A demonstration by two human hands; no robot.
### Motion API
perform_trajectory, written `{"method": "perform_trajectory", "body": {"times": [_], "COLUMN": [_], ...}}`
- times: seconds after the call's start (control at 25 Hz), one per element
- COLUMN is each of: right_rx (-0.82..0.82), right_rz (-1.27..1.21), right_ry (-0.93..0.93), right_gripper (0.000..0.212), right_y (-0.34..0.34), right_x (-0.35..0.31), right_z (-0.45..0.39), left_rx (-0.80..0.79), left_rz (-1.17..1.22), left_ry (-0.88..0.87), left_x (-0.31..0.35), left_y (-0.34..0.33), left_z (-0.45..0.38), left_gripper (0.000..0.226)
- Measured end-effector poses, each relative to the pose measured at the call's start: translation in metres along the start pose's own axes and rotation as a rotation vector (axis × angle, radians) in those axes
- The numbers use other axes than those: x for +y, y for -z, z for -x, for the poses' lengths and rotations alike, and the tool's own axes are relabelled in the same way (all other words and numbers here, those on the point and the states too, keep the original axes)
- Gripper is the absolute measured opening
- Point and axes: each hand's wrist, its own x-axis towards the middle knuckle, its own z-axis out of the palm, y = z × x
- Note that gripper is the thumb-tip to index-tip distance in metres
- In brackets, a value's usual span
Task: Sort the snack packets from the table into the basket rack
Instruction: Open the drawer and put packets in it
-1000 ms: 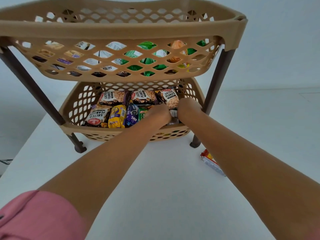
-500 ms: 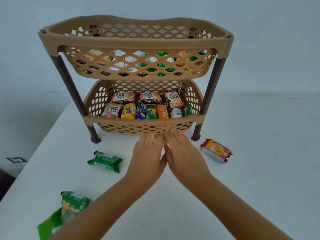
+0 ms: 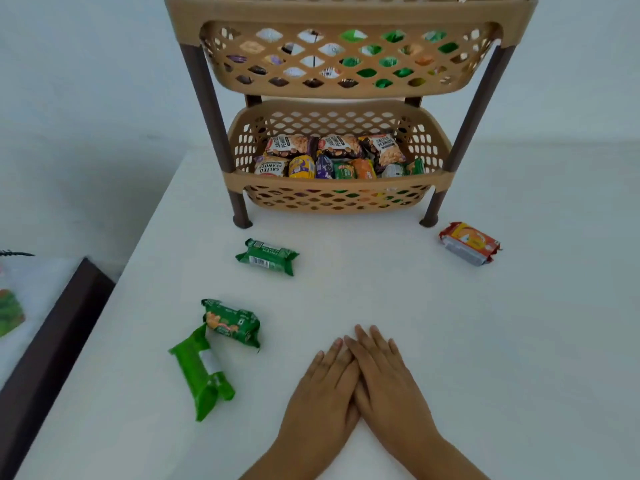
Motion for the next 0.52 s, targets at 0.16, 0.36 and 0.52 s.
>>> {"method": "perform_trajectory", "body": {"times": [0.16, 0.36, 0.52], "right_rx": [0.000, -0.097, -0.167], "right_rz": [0.100, 0.267, 0.336], "right_ry": [0.018, 0.198, 0.355], "right_gripper": [0.056, 0.074, 0.090], "right_y": [-0.008, -0.012, -0.018], "right_x": [-0.025, -0.038, -0.042], "right_z": [0.024, 0.052, 0.074], "left_rx": [-0.007, 0.002, -0.053], "left_rz": [-0.094, -0.190, -0.251], "left_ry": [0.017, 0.008, 0.064], "left_x": [-0.026, -0.041, -0.041], "left_y": [0.007, 0.019, 0.016], "left_z": [0.042, 0.090, 0.118], "left_gripper": [0.056, 0.050, 0.064]}}
